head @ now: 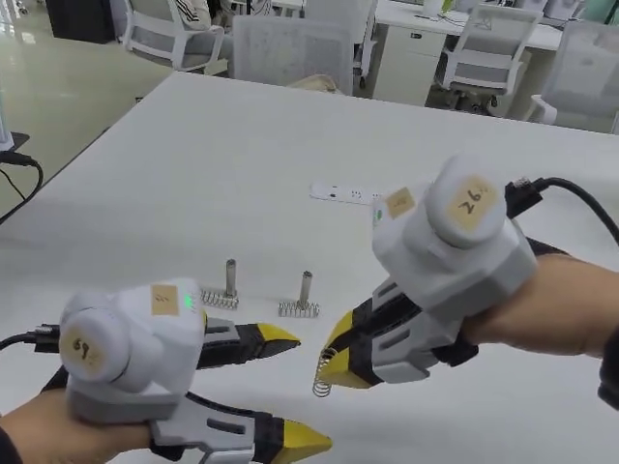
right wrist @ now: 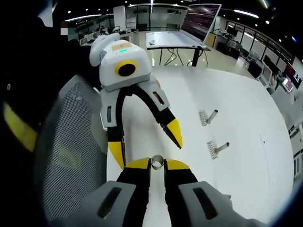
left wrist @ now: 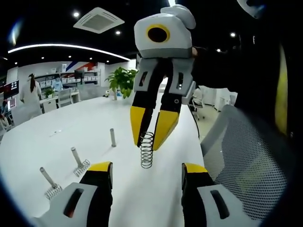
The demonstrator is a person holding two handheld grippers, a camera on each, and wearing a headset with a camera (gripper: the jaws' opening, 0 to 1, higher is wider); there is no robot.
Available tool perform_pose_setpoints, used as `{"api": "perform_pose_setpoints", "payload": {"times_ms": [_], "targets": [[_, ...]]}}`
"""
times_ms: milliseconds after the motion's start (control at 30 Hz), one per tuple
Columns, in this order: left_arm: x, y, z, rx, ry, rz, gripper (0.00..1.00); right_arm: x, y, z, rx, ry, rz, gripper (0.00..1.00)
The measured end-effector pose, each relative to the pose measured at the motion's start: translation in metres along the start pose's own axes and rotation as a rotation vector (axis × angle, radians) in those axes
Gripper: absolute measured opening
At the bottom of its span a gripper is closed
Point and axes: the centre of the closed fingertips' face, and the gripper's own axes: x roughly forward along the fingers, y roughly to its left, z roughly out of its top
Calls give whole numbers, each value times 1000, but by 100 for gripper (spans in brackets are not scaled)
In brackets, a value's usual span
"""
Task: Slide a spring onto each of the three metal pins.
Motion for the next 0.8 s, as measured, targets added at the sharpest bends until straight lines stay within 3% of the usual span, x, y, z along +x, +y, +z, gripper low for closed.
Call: {"api": "perform_pose_setpoints", "payload": {"times_ms": [800], "targets": [[-9, 11, -3, -19, -15, 51, 58, -35, -38, -12, 76, -33, -105, 8]]}}
